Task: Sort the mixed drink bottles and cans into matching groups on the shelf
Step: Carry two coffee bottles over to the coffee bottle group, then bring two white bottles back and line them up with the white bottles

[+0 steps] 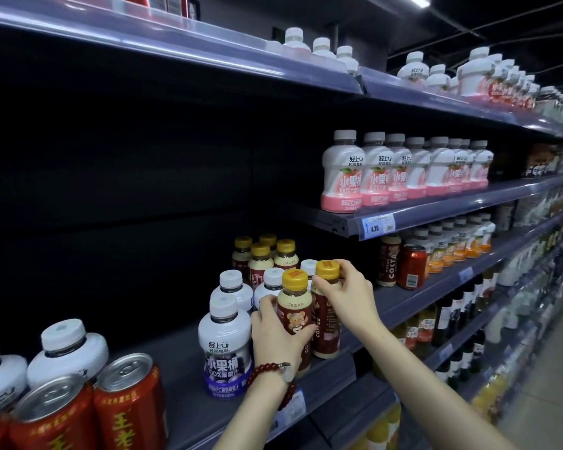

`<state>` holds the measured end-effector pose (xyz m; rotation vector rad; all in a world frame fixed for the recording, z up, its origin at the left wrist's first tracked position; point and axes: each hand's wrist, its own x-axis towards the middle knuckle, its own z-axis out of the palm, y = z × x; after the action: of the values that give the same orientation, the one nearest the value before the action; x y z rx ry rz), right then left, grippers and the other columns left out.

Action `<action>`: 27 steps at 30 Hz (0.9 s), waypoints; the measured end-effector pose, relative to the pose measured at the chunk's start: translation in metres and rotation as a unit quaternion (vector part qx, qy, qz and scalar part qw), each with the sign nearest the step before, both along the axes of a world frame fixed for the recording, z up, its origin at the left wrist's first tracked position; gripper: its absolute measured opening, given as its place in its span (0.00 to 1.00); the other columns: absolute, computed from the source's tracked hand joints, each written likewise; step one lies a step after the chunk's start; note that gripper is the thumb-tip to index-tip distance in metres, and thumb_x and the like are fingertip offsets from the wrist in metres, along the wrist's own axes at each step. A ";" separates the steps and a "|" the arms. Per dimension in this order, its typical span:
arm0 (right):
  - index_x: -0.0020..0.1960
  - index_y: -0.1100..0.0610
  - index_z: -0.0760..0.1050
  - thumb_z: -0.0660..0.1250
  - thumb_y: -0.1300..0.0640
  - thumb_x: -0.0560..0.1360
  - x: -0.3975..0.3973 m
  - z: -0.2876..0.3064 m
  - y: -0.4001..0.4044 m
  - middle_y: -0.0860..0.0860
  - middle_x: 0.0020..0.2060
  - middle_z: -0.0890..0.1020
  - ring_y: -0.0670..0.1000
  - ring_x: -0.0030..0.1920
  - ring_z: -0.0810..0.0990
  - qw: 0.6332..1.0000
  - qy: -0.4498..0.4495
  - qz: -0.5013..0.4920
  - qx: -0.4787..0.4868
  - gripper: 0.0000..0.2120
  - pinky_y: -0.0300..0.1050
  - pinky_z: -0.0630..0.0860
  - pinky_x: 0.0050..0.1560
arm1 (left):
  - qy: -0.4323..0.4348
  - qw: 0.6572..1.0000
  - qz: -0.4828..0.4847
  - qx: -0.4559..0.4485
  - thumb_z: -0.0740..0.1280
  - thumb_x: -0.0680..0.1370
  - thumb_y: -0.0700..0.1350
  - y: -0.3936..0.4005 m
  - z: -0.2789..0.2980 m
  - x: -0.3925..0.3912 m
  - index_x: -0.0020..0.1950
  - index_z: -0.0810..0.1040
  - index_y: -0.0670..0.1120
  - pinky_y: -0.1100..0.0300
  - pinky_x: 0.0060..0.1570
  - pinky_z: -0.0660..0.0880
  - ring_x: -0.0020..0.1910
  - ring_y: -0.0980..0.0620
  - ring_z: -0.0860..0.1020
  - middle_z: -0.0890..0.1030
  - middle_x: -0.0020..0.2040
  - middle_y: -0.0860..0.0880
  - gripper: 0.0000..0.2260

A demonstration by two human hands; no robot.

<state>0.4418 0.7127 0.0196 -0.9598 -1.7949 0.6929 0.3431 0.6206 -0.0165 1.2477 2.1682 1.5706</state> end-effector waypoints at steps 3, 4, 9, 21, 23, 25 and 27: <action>0.61 0.54 0.74 0.72 0.52 0.71 0.002 -0.003 -0.001 0.47 0.50 0.82 0.47 0.52 0.79 1.000 0.000 0.015 -0.012 0.19 0.28 0.68 0.43 | 0.016 0.999 -0.030 -0.021 0.75 0.66 0.49 -0.006 0.001 0.001 0.67 0.65 0.45 0.60 0.57 0.66 0.61 0.45 0.72 0.75 0.61 0.44 0.33; 0.62 0.54 0.74 0.73 0.52 0.71 0.003 -0.003 -0.002 0.47 0.51 0.81 0.48 0.54 0.79 1.000 0.001 0.019 -0.016 0.20 0.29 0.69 0.45 | 0.024 0.999 -0.040 -0.021 0.73 0.67 0.49 -0.008 0.002 0.002 0.68 0.65 0.45 0.60 0.58 0.66 0.62 0.45 0.72 0.75 0.62 0.44 0.32; 0.71 0.56 0.67 0.71 0.51 0.73 0.011 0.003 -0.016 0.52 0.66 0.75 0.50 0.66 0.72 1.000 0.016 -0.010 0.020 0.29 0.42 0.69 0.64 | 0.048 0.996 -0.069 0.033 0.67 0.72 0.50 -0.029 0.019 0.004 0.69 0.65 0.51 0.59 0.62 0.70 0.61 0.54 0.73 0.75 0.61 0.54 0.26; 0.62 0.54 0.76 0.69 0.58 0.75 -0.025 0.032 -0.084 0.46 0.57 0.80 0.43 0.58 0.78 0.984 0.061 0.139 0.088 0.16 0.34 0.73 0.59 | 0.094 0.982 0.076 0.148 0.68 0.73 0.41 -0.085 0.051 -0.024 0.61 0.76 0.49 0.67 0.55 0.67 0.55 0.59 0.74 0.77 0.58 0.52 0.17; 0.64 0.56 0.75 0.68 0.59 0.76 -0.046 0.035 -0.084 0.48 0.58 0.80 0.46 0.59 0.79 0.979 0.063 0.194 -0.001 0.17 0.35 0.75 0.58 | 0.067 0.985 0.092 0.128 0.69 0.73 0.43 -0.083 0.045 -0.030 0.65 0.72 0.48 0.71 0.53 0.63 0.56 0.59 0.71 0.74 0.63 0.50 0.20; 0.65 0.59 0.74 0.67 0.60 0.76 -0.069 0.036 -0.077 0.51 0.59 0.80 0.49 0.60 0.79 0.980 0.041 0.190 -0.036 0.18 0.36 0.75 0.58 | 0.028 0.991 0.095 0.092 0.68 0.74 0.46 -0.078 0.038 -0.032 0.71 0.66 0.47 0.72 0.54 0.58 0.63 0.54 0.71 0.70 0.69 0.48 0.26; 0.67 0.61 0.72 0.66 0.59 0.76 -0.092 0.036 -0.066 0.55 0.62 0.79 0.52 0.63 0.78 0.983 0.003 0.176 -0.050 0.20 0.43 0.74 0.63 | 0.001 0.993 0.097 0.066 0.69 0.74 0.47 -0.072 0.032 -0.034 0.73 0.63 0.46 0.72 0.52 0.57 0.68 0.49 0.69 0.69 0.71 0.46 0.29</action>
<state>0.3501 0.6468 0.0555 -0.7078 -1.9601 1.0121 0.3096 0.5484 0.0158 1.1019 2.2796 1.8142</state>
